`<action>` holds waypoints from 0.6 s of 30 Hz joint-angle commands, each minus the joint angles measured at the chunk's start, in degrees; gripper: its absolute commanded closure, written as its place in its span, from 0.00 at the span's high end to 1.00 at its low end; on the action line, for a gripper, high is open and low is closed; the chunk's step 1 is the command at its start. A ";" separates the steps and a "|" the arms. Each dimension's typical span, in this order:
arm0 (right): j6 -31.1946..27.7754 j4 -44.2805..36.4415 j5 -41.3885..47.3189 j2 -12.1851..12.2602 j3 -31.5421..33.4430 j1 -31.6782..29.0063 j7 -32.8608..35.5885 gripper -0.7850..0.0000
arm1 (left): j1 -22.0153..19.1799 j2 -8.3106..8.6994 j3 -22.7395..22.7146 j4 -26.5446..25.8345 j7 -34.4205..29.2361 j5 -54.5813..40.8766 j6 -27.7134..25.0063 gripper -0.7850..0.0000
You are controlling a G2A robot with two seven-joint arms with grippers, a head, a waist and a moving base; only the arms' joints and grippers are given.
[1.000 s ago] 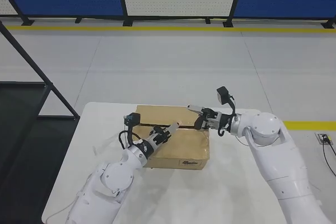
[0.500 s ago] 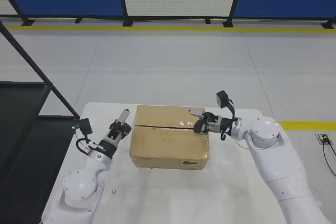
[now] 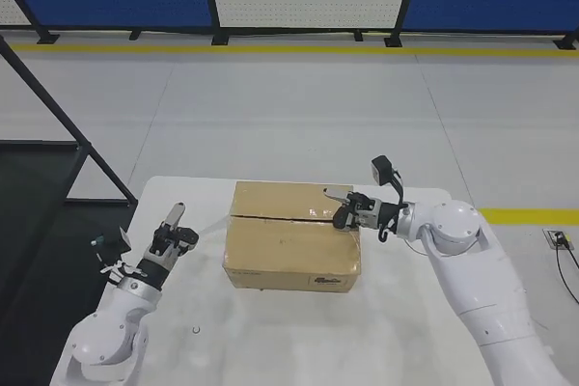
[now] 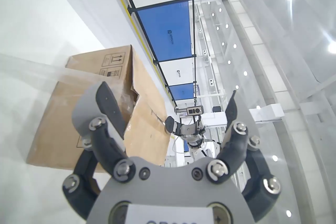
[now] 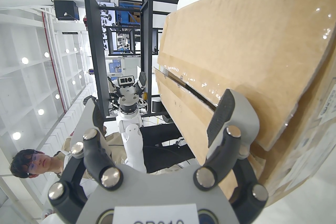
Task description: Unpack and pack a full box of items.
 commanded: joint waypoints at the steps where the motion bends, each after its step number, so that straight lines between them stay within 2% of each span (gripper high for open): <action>1: 0.07 -1.27 -0.24 0.01 -0.28 -0.99 -1.51 1.00 | 0.33 -0.21 0.58 1.69 2.07 -1.10 1.26 1.00; 4: 0.62 -2.83 -0.97 0.17 -0.62 -1.67 -1.71 1.00 | -0.03 -0.57 1.92 4.18 5.03 -2.40 3.65 1.00; 10: 0.78 -4.53 -1.62 0.59 -0.62 -2.42 -1.52 1.00 | -1.31 -1.32 4.73 8.76 7.88 -5.92 5.26 1.00; 18: 0.14 -6.02 -2.55 0.93 -1.38 -3.06 -1.21 1.00 | -7.24 -2.26 8.11 16.86 8.92 -9.80 7.23 1.00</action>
